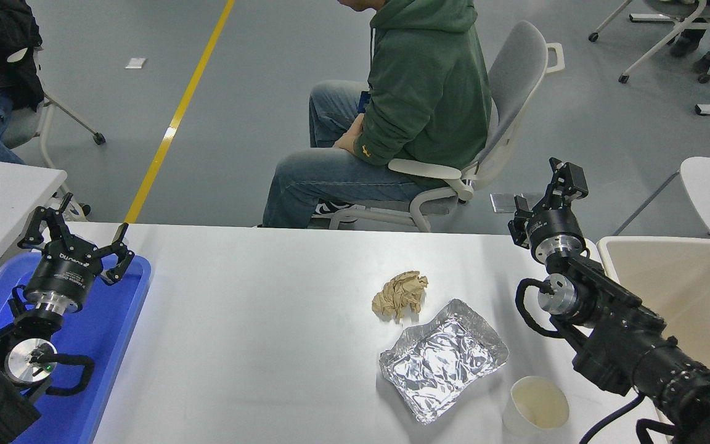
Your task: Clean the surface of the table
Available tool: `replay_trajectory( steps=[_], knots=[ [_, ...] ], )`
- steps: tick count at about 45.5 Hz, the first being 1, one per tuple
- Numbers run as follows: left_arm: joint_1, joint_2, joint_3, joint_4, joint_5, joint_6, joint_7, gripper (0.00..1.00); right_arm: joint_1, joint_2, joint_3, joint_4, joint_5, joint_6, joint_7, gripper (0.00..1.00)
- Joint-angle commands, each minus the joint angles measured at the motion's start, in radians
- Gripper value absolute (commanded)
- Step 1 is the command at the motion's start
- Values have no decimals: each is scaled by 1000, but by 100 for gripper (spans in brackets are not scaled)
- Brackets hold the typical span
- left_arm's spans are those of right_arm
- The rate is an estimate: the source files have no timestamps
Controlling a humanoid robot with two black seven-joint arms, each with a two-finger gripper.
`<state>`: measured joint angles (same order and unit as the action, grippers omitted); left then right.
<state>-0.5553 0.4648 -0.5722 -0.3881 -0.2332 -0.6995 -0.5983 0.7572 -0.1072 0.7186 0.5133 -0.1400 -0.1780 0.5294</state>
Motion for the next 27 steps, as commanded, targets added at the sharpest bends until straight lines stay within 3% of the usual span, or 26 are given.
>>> replay_trajectory(
  steps=[1,27],
  knots=[
    [0,-3,0,0,0,0,0,100,2,0,1,1,0,-5,0,100],
    [0,-2,0,0,0,0,0,100,8,-3,-2,-1,-1,-3,0,100]
  ],
)
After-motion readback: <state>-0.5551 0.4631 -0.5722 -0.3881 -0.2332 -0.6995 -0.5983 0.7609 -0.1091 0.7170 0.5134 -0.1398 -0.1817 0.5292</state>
